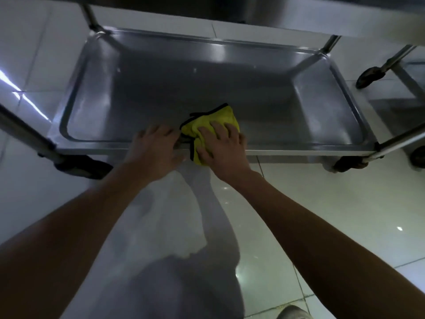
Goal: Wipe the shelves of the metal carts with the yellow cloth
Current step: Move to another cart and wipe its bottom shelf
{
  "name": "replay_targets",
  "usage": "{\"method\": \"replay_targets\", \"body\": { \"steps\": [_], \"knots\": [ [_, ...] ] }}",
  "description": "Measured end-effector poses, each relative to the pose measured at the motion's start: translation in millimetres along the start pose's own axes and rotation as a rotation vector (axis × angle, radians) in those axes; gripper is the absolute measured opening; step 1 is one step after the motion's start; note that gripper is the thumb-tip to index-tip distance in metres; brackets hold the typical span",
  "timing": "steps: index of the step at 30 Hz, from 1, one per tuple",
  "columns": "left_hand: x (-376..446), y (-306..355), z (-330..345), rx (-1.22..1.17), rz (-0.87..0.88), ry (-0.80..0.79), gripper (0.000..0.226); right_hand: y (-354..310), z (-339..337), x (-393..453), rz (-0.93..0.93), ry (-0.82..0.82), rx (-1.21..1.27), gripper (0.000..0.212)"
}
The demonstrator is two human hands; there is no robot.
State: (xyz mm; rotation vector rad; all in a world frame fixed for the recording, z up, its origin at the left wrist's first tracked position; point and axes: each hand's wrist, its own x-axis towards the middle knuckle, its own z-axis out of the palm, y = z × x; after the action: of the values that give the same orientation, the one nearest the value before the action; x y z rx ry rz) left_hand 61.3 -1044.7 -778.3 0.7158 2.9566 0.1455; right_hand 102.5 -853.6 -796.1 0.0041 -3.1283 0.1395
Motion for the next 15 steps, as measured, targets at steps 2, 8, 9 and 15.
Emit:
{"method": "replay_targets", "body": {
  "steps": [2, 8, 9, 15],
  "knots": [
    [-17, -11, -3, -0.044, -0.018, -0.001, 0.054, -13, 2, 1, -0.04, -0.008, -0.042, 0.048],
    [-93, -55, -54, -0.17, -0.131, 0.013, 0.055, -47, -38, -8, -0.051, -0.129, 0.084, 0.046],
    [-112, -66, -70, -0.19, -0.139, 0.012, 0.055, -60, -55, -16, -0.057, -0.129, 0.116, 0.046],
    [-218, -92, -189, -0.336, -0.166, -0.239, 0.058, -140, -178, -87, 0.047, -0.164, 0.339, 0.043]
  ]
}}
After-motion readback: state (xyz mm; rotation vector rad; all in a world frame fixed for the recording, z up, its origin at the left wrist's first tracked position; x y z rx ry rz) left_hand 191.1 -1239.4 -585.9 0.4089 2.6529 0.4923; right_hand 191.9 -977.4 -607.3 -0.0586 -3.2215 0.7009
